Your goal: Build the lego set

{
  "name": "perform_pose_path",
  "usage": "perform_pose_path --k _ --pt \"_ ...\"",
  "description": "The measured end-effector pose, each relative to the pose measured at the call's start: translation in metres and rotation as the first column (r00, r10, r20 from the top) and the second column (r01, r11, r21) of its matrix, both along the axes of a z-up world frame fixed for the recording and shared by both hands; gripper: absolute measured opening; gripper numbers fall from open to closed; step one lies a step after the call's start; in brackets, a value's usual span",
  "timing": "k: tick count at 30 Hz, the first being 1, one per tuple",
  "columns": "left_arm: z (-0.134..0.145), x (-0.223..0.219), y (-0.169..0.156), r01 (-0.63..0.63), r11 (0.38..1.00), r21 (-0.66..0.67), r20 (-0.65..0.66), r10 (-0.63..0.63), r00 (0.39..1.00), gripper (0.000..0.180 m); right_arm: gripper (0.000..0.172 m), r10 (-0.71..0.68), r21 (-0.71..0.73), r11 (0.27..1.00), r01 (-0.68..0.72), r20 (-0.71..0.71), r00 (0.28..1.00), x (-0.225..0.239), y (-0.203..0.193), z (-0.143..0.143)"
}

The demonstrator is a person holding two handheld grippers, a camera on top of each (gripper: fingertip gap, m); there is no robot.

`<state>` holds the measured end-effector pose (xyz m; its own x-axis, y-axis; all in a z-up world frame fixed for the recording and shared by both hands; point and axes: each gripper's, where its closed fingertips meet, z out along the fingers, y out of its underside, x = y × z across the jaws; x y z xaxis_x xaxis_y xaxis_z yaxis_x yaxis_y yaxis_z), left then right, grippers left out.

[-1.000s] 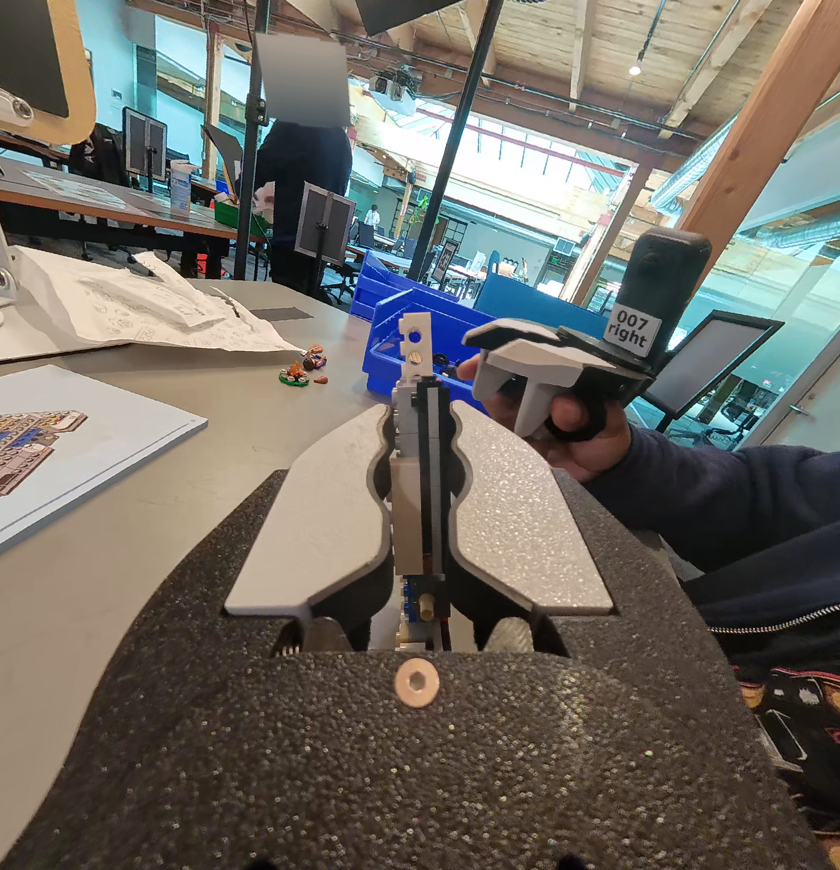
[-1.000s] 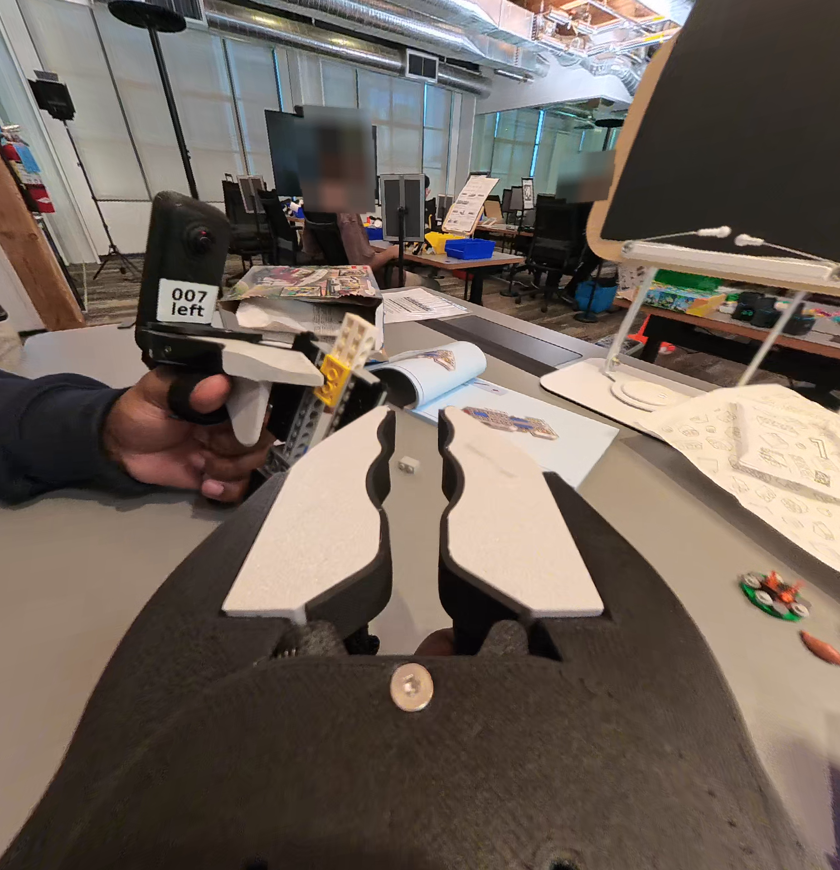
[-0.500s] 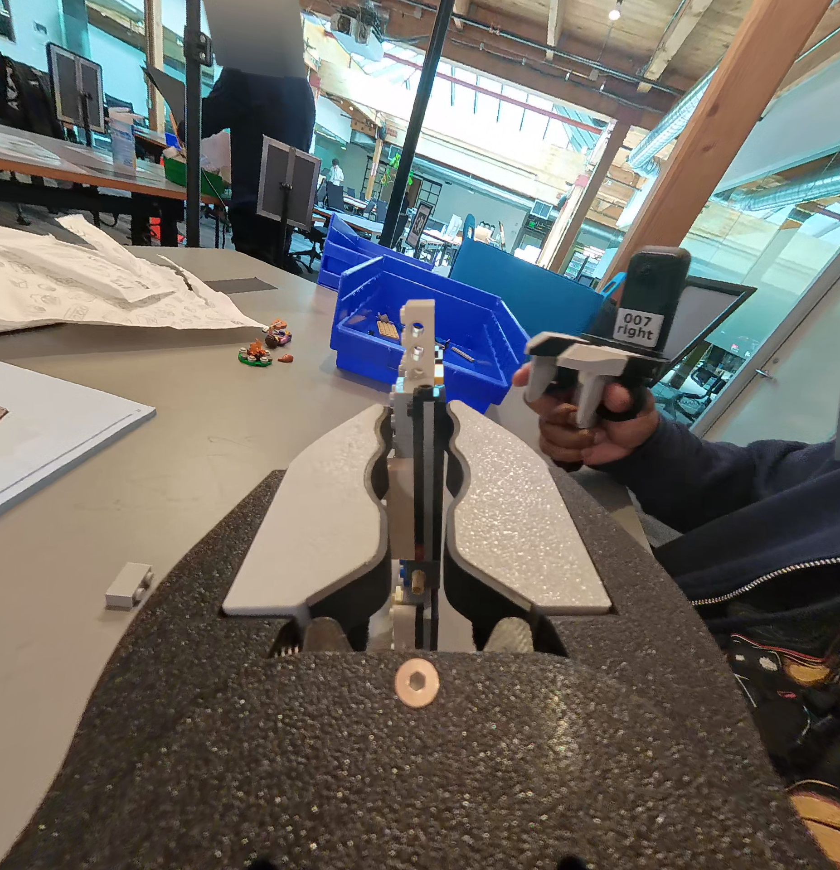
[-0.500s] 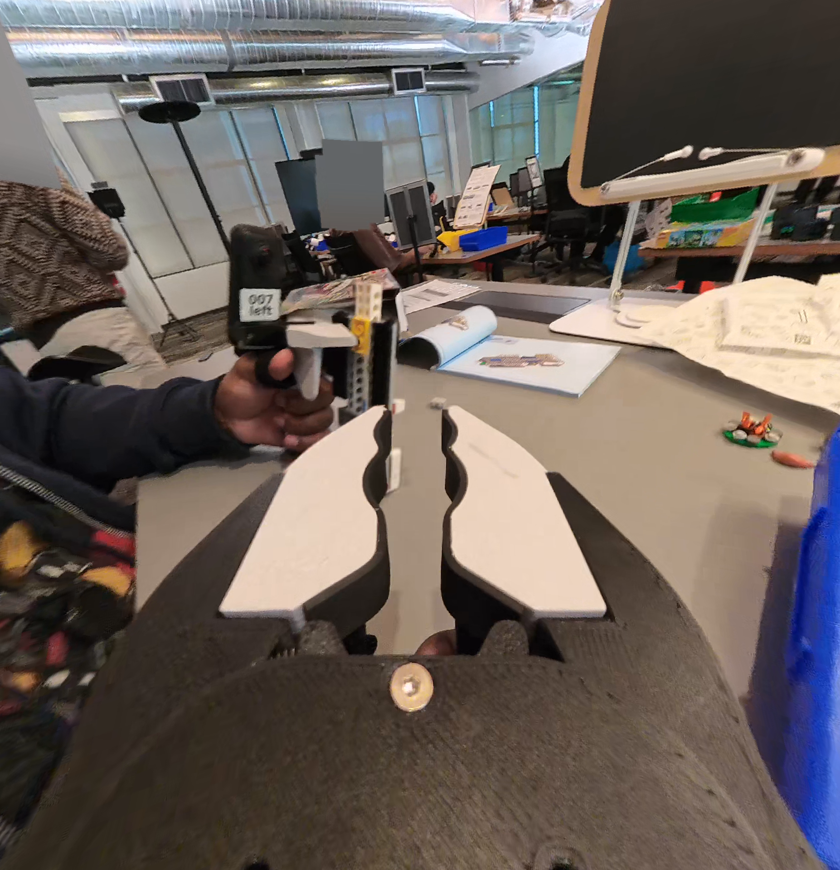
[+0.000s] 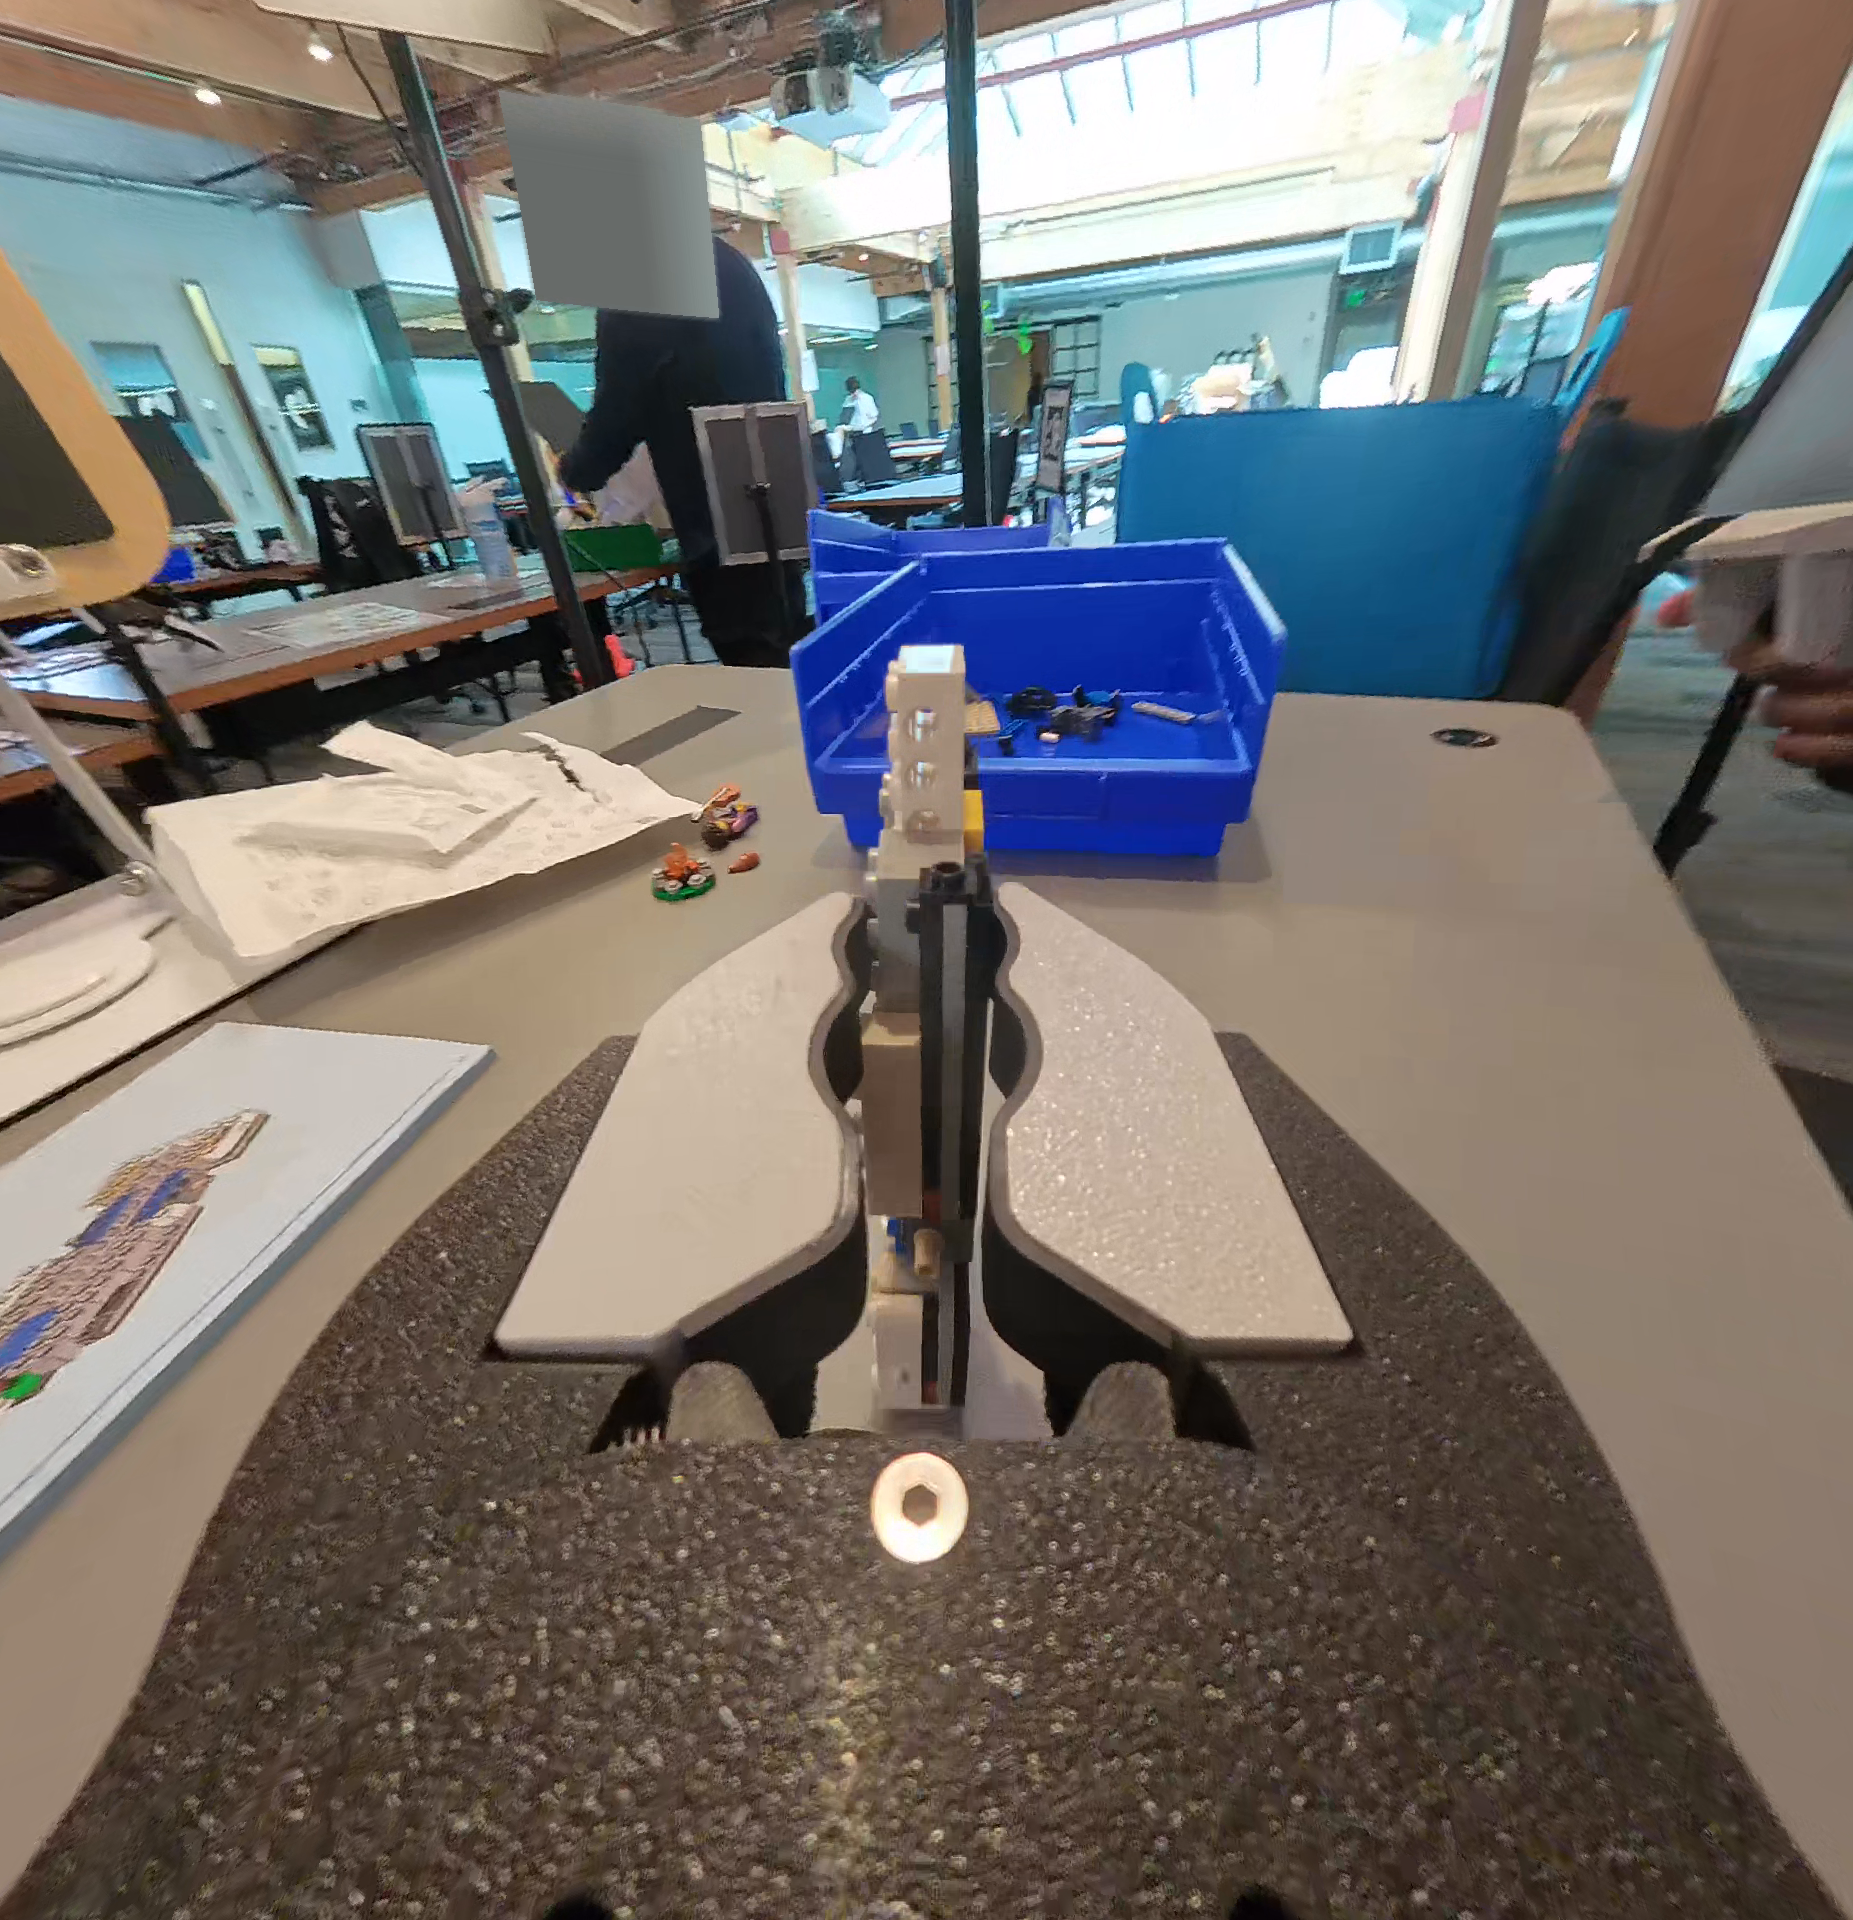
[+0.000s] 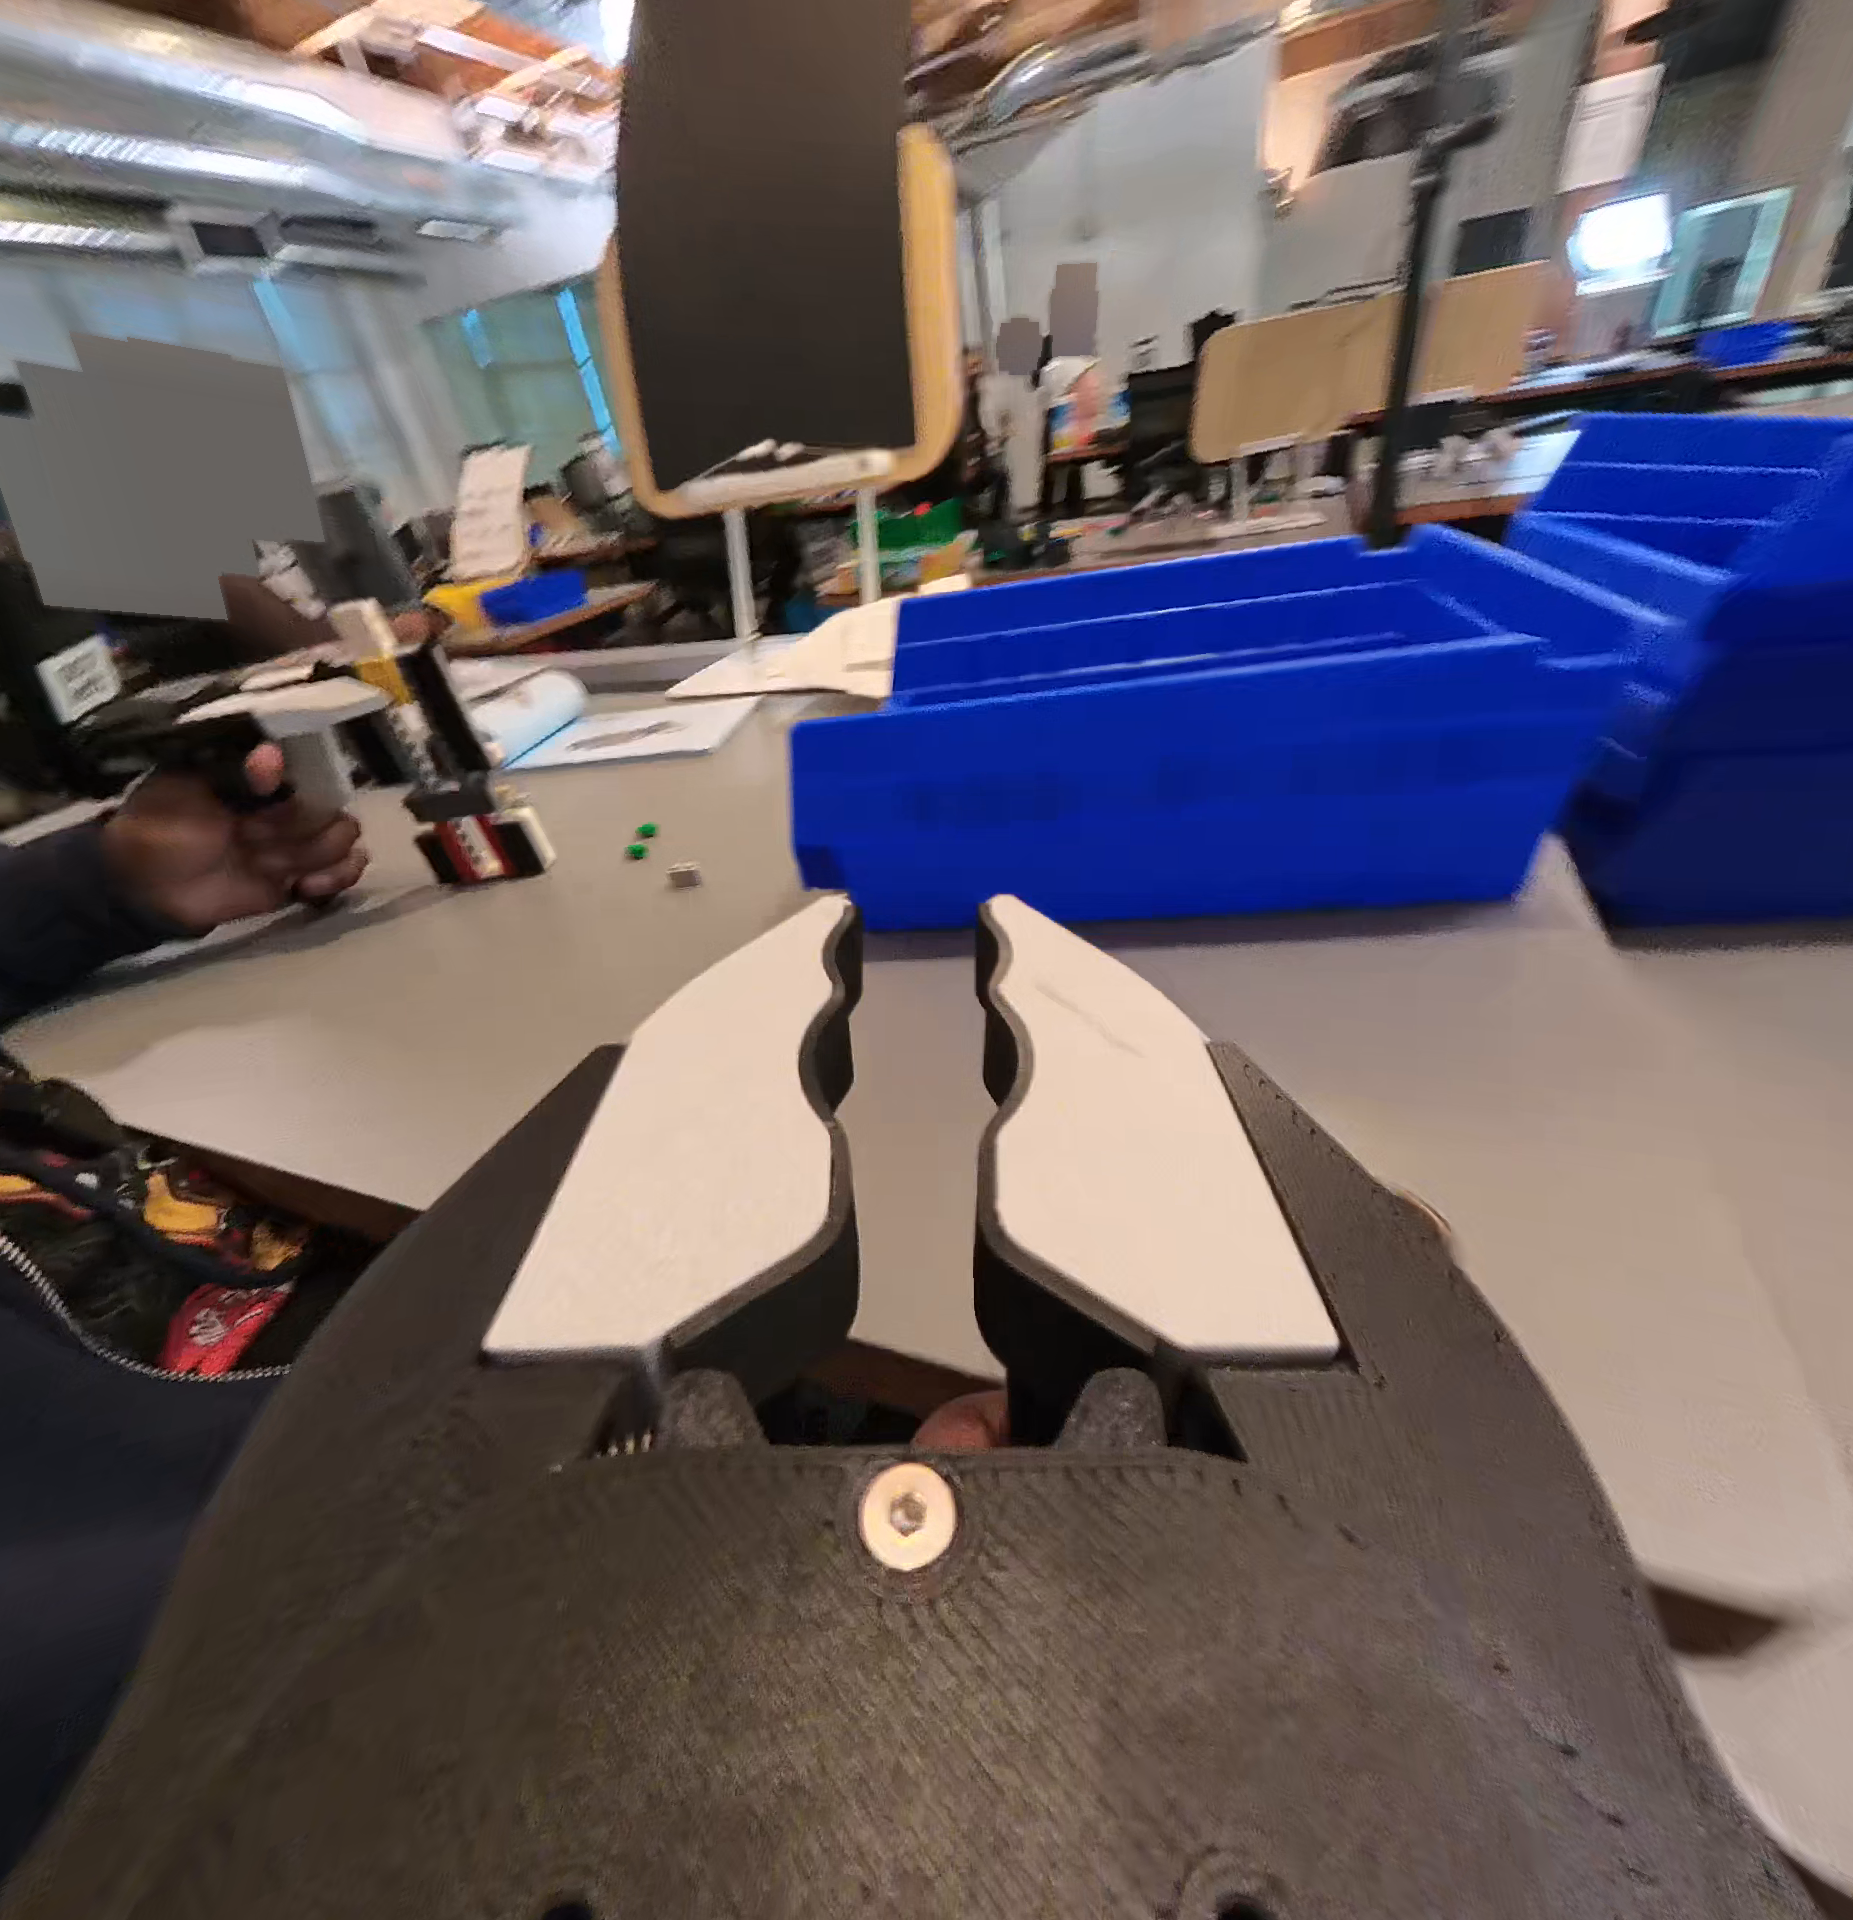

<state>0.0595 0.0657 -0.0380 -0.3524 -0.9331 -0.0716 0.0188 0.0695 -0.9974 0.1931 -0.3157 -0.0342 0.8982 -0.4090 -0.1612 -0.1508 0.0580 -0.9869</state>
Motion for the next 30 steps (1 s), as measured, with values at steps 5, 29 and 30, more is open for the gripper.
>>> perform_pose_path --k 5,29,30 --pt "0.0 0.004 0.001 -0.034 0.999 0.038 0.007 0.033 0.999 0.019 0.021 -0.19 0.078 0.978 0.194 -0.053 0.98 0.006 -0.071 -0.024" --pt "-0.005 0.019 0.018 -0.169 0.97 0.177 -0.06 0.182 0.981 0.019 0.023 -0.51 0.059 0.831 0.554 -0.32 0.799 -0.012 -0.219 -0.169" --pt "-0.005 0.021 0.018 -0.171 0.968 0.184 -0.065 0.185 0.981 0.019 0.023 -0.521 0.037 0.826 0.563 -0.334 0.785 -0.012 -0.221 -0.18"
